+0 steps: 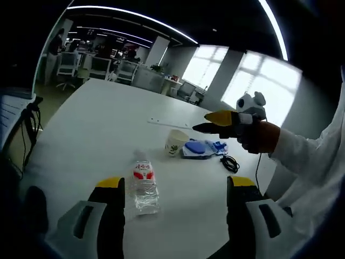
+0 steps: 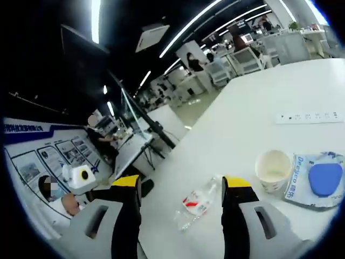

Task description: Arrange the tabletop items into an orderly group along one side of the table until the central work area is clear of visible clutter.

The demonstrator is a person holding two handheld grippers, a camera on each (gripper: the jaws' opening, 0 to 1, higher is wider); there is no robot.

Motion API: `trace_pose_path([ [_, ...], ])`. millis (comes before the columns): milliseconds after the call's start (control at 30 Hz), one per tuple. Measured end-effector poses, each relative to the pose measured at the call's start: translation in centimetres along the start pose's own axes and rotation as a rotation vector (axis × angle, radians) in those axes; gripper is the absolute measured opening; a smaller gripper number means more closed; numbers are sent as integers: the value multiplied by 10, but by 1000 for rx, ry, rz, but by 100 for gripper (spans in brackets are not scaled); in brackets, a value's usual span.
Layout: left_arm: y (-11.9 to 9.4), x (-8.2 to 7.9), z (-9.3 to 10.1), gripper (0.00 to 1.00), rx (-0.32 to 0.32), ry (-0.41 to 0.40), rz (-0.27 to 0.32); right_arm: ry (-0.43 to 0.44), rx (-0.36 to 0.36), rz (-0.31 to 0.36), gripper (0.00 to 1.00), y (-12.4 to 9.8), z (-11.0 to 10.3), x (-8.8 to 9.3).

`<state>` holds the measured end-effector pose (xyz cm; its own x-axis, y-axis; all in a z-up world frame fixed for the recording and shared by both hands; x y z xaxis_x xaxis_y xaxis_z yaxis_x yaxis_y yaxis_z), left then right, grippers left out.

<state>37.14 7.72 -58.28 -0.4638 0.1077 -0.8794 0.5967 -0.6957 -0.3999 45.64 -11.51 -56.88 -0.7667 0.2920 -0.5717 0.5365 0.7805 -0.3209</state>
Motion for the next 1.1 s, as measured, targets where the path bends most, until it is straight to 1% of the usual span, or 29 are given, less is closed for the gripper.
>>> trace_pose_path([
  [200, -1, 9, -8, 79, -7, -15, -9, 22, 7, -31, 59, 21, 3, 13],
  [300, 0, 12, -11, 79, -8, -24, -14, 58, 3, -22, 59, 29, 6, 17],
  [433, 4, 15, -14, 78, -5, -32, -19, 132, 23, -1, 56, 41, 21, 23],
  [467, 5, 15, -16, 78, -4, -34, -20, 164, 34, 7, 56, 45, 25, 24],
  [500, 5, 16, -17, 78, -3, -34, -22, 178, 35, 18, 56, 47, 28, 25],
  [533, 7, 17, -18, 78, -2, -34, -26, 211, 40, 36, 56, 50, 32, 25],
  [567, 8, 18, -19, 78, -2, -34, -30, 221, 35, 54, 56, 52, 34, 25],
  [600, 8, 18, -20, 78, -1, -35, -31, 228, 45, 46, 55, 53, 38, 28],
  [733, 11, 20, -24, 78, 0, -43, -32, 254, 70, 49, 56, 61, 51, 34],
  [900, 17, 23, -28, 78, 4, -51, -40, 298, 76, 60, 56, 70, 63, 36],
  [933, 18, 24, -29, 78, 5, -52, -44, 315, 81, 53, 55, 73, 66, 38],
  [1000, 21, 24, -31, 78, 6, -55, -45, 326, 78, 64, 55, 77, 70, 38],
  [1033, 22, 24, -32, 78, 7, -58, -45, 337, 81, 57, 55, 80, 72, 40],
  [1100, 24, 25, -33, 78, 8, -59, -48, 354, 85, 70, 54, 85, 77, 40],
])
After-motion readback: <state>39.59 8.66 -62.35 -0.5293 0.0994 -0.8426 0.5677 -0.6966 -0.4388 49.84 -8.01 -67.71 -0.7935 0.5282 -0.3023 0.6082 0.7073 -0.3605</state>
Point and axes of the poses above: the point that each gripper's makers call its tool centre point, and the gripper's own axes: y roughly forward along the fingers, z roughly to its right, x roughly out of its underside, the point moved 6 cm from there along -y, roughly backward along the fingers, and after that the axes turned 12 degrees about y, right-handed, at the moved point
